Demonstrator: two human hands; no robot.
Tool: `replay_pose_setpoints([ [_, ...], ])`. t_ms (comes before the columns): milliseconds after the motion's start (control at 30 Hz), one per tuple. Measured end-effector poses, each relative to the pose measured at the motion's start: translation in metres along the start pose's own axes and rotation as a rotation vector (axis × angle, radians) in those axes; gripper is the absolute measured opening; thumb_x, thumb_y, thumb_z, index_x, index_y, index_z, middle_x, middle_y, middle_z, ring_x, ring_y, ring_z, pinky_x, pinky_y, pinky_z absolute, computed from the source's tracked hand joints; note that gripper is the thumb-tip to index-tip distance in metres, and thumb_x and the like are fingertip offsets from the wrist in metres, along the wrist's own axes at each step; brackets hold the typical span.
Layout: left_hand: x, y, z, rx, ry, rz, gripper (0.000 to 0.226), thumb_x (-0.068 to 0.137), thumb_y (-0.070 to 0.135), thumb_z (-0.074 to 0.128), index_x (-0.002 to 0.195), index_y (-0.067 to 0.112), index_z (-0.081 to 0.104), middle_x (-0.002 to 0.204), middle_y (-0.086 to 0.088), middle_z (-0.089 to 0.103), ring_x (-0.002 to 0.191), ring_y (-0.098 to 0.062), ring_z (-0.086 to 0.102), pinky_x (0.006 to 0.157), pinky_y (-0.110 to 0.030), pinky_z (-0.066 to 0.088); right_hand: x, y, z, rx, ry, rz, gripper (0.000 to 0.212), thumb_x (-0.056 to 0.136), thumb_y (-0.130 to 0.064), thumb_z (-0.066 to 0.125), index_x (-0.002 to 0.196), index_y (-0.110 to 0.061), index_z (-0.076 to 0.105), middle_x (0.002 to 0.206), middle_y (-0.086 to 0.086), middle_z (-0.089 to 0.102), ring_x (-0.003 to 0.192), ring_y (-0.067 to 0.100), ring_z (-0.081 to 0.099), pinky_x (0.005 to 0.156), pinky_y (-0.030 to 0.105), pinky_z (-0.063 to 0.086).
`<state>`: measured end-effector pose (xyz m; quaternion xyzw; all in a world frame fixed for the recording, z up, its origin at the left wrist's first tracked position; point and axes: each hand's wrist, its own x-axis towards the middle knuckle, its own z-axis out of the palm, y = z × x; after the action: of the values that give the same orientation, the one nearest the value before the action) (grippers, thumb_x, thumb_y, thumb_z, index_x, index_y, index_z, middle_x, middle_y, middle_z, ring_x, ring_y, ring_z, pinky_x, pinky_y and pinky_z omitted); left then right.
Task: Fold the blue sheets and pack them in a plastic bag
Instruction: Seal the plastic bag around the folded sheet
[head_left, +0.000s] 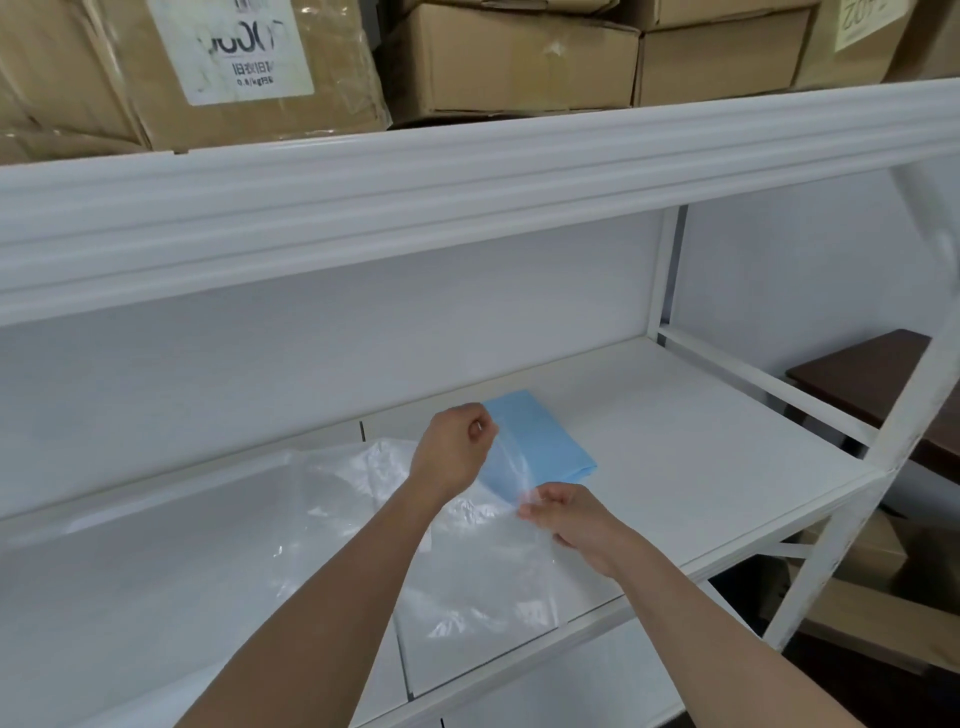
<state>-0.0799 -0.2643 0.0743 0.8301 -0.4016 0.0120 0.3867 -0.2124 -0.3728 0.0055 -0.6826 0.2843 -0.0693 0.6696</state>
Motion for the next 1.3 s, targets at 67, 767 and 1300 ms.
replay_pose_setpoints([
  [67,0.003,0.003,-0.003,0.007,-0.003,-0.004,0.02,0.091,0.019,0.058,0.072,0.014,0.055,0.05,0.007,0.037,0.046,-0.007,0.034,0.051,-0.022,0.031,0.0,0.006,-0.007,0.002,0.058,0.036,0.013,0.085,-0.018,0.07,0.096,-0.012,0.071,0.08,-0.006,0.064,0.069,0.003,0.052,0.063,0.015,0.037],
  [767,-0.009,0.014,0.0,-0.047,-0.367,-0.261,0.021,0.087,0.003,0.053,0.069,0.011,0.06,0.061,0.003,0.07,0.068,-0.022,0.055,0.066,-0.032,0.044,-0.02,0.031,-0.091,-0.07,0.225,0.098,0.018,0.089,-0.027,0.065,0.09,-0.01,0.071,0.074,-0.002,0.062,0.058,0.008,0.049,0.048,0.014,0.035],
  [1300,-0.045,0.034,0.01,-0.108,-0.255,-0.308,0.021,0.09,0.001,0.055,0.069,0.005,0.055,0.049,0.009,0.058,0.042,0.003,0.055,0.054,-0.019,0.044,-0.057,0.048,-0.114,0.093,0.28,0.006,0.009,0.086,-0.012,0.07,0.077,-0.008,0.07,0.075,0.004,0.067,0.069,0.011,0.061,0.063,0.014,0.045],
])
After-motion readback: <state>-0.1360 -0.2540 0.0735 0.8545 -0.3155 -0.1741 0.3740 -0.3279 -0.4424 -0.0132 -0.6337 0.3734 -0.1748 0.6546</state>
